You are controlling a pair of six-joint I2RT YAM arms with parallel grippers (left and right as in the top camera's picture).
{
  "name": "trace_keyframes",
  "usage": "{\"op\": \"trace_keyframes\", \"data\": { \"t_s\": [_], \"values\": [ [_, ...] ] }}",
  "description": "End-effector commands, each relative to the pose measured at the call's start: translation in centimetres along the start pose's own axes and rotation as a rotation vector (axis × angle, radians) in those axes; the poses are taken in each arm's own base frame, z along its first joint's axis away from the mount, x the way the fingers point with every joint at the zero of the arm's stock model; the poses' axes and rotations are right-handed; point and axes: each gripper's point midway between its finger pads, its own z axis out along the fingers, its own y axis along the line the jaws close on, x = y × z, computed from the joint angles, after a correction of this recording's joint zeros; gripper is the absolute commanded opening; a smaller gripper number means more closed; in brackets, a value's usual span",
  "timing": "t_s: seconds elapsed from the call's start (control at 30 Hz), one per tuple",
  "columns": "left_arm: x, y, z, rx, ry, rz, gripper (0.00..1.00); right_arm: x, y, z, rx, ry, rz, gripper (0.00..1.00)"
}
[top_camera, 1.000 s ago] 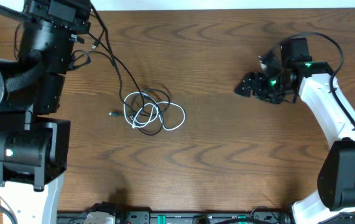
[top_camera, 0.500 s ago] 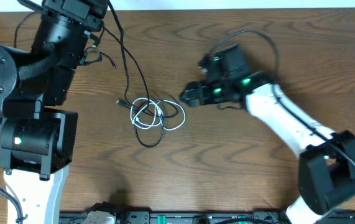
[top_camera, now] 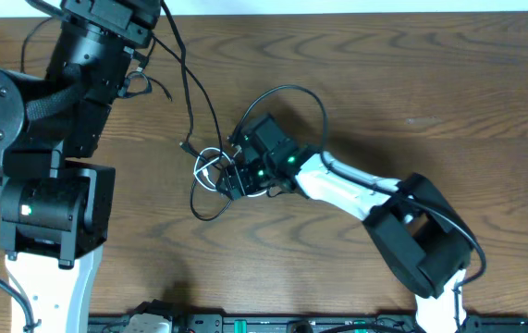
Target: Untangle cables
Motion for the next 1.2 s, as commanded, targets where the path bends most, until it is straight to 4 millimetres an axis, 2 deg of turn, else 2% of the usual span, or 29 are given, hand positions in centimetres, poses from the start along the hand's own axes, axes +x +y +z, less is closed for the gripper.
{"op": "trace_keyframes", "data": {
  "t_s": [0.0,0.1,0.2,0.27,0.33,0.37,0.43,0.47,0.53,0.57,0.63,0.7,0.9,0.97,1.1,1.17],
  "values": [
    [0.0,-1.3,-0.5,0.036,0.012,-0.002,0.08,-0.2,-1.3,0.6,0.054,-0.021,0.007,0.43],
    [0.0,-1.3,-0.5,0.036,0.012,-0.002,0.08,-0.8,-2.7,0.2,0.097,-0.039,0.026,0.02],
    [0.3,-0.9,-0.5,0.017,0.022,0.027,0.08,-0.7,-4.7,-1.3,0.133,-0.015,0.084,0.01],
    [0.5,-0.2,-0.5,-0.009,0.030,0.069,0.07,-1.3,-7.2,-4.0,0.215,-0.028,0.146,0.01],
    [0.7,0.3,-0.6,-0.029,0.042,0.076,0.07,-2.1,-10.1,-7.6,0.342,-0.072,0.212,0.01],
    [0.8,0.4,-0.7,-0.035,0.045,0.074,0.07,-2.4,-12.7,-10.9,0.466,-0.119,0.279,0.01],
    [0.1,-0.6,-1.0,-0.007,0.020,0.087,0.08,-2.7,-16.0,-16.3,0.624,-0.184,0.348,0.01],
    [-0.8,-1.9,-1.2,0.037,-0.014,0.105,0.08,-2.7,-17.3,-18.7,0.667,-0.207,0.376,0.01],
    [-2.1,-3.9,-1.7,0.102,-0.064,0.103,0.08,-2.6,-18.7,-21.1,0.691,-0.219,0.397,0.01],
    [-3.1,-6.2,-2.4,0.173,-0.105,0.097,0.08,-2.0,-19.9,-22.3,0.724,-0.218,0.433,0.01],
    [-4.5,-9.2,-3.6,0.260,-0.166,0.118,0.08,-0.7,-22.2,-23.8,0.776,-0.207,0.523,0.01],
    [-5.8,-10.0,-4.4,0.259,-0.228,0.118,0.07,0.2,-23.7,-24.9,0.821,-0.215,0.593,0.01],
    [-9.1,-9.8,-6.5,0.168,-0.409,0.166,0.07,2.8,-28.0,-27.9,0.892,-0.221,0.729,0.01],
    [-9.4,-9.5,-6.6,0.151,-0.423,0.162,0.08,3.6,-28.6,-28.1,0.855,-0.210,0.773,0.01],
    [-9.7,-9.2,-6.7,0.137,-0.441,0.158,0.07,3.4,-27.9,-27.3,0.766,-0.174,0.732,0.01],
    [-10.6,-8.5,-7.0,0.086,-0.503,0.190,0.07,3.5,-27.8,-27.2,0.767,-0.155,0.703,0.01]
  ]
}}
